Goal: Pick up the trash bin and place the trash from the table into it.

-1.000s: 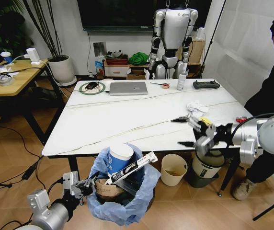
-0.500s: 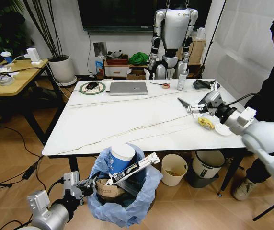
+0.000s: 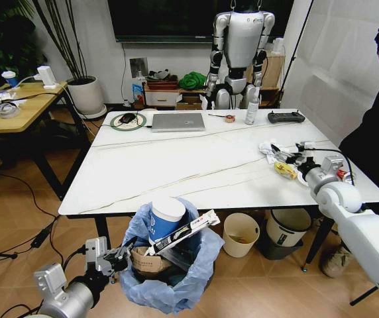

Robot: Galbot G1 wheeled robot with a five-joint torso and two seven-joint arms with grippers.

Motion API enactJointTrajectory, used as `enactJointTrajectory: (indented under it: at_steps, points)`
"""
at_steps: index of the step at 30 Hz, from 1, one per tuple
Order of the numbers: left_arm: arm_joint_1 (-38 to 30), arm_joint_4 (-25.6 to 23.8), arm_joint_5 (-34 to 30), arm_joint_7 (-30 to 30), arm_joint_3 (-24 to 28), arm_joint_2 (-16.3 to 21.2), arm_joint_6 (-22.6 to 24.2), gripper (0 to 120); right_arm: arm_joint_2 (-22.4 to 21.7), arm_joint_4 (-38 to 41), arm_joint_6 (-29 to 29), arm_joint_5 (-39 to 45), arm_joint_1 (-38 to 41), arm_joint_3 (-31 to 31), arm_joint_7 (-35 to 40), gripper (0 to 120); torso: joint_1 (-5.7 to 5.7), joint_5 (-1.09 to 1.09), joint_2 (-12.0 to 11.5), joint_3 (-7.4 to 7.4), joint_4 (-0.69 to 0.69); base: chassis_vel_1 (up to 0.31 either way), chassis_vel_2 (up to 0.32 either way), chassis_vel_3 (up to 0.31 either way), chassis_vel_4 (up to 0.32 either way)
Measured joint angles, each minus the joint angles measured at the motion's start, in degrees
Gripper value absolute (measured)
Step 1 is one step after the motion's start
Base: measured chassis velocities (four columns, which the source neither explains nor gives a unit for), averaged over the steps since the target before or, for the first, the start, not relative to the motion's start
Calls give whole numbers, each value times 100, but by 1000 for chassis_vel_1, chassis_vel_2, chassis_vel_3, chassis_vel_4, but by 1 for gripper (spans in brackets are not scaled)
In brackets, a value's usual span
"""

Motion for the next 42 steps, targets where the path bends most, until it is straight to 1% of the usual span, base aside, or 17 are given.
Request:
enactJointTrajectory:
  at_steps: [5, 9, 12, 15, 27, 29, 33, 34, 35, 36, 37, 40, 41, 42]
  points:
    - [-16, 41, 1, 0, -1, -12, -2, 0, -72, -27, -83, -52, -133, -55, -216, 100, 0, -1, 0, -1, -2, 0, 0, 0, 0]
    - [-44, 54, -3, 0, 1, -20, -3, 0, -32, -62, -82, -319, -142, -250, -482, 100, 0, -1, 0, -1, 0, 0, 0, 0, 0]
    - [-47, 55, -20, 0, -9, -5, -3, 0, -1, -117, -68, -472, -125, -283, -534, 100, 0, 0, 0, -1, 2, 0, 0, 0, 0]
    - [-73, 74, -49, 0, -6, 35, -3, 0, 13, -239, -2, -707, -127, -290, -586, 100, 0, -1, 0, 0, 0, 0, 0, 0, 0]
    - [-112, 124, -69, 0, 25, 52, -3, 0, 35, -453, 63, -860, -113, -239, -661, 100, 0, -1, 0, -1, 0, 0, 0, 0, 0]
    - [-113, 125, -69, 0, 30, 50, -3, 0, 62, -550, 66, -940, -105, -241, -698, 98, 0, 0, 0, -1, 0, 0, 0, 0, 0]
    - [-113, 125, -69, 0, 31, 53, -5, 0, 85, -680, 84, -1026, -87, -249, -756, 86, 0, -1, 0, 0, 0, 0, 0, 0, 0]
    - [-113, 125, -72, 0, 31, 56, -5, 0, 93, -708, 92, -1033, -82, -249, -769, 81, 0, -1, 0, -1, 0, 0, 0, 0, 0]
    - [-113, 125, -72, 0, 31, 56, -5, 0, 93, -708, 92, -1033, -82, -249, -769, 81, 0, -1, 0, -1, 0, 0, 0, 0, 0]
    - [-112, 125, -74, 0, 31, 58, -5, 0, 94, -716, 94, -1035, -80, -248, -771, 77, 0, 0, 0, -1, 0, 0, 0, 0, 0]
    - [-112, 125, -75, -1, 30, 58, -6, 0, 94, -726, 96, -1035, -79, -242, -772, 71, 0, -1, 0, -1, 0, 0, 0, 0, 0]
    - [-112, 125, -76, 0, 31, 60, -7, 0, 91, -741, 99, -1039, -80, -236, -773, 62, 0, -1, 1, -1, 0, 0, 0, 0, 0]
    - [-115, 125, -76, 0, 34, 60, -8, 0, 84, -744, 101, -1045, -89, -233, -774, 55, 0, -1, 1, -1, 0, 0, 0, 0, 0]
    - [-115, 125, -76, 0, 34, 60, -8, 0, 84, -744, 101, -1045, -89, -233, -774, 55, 0, -1, 1, -1, 0, 0, 0, 0, 0]
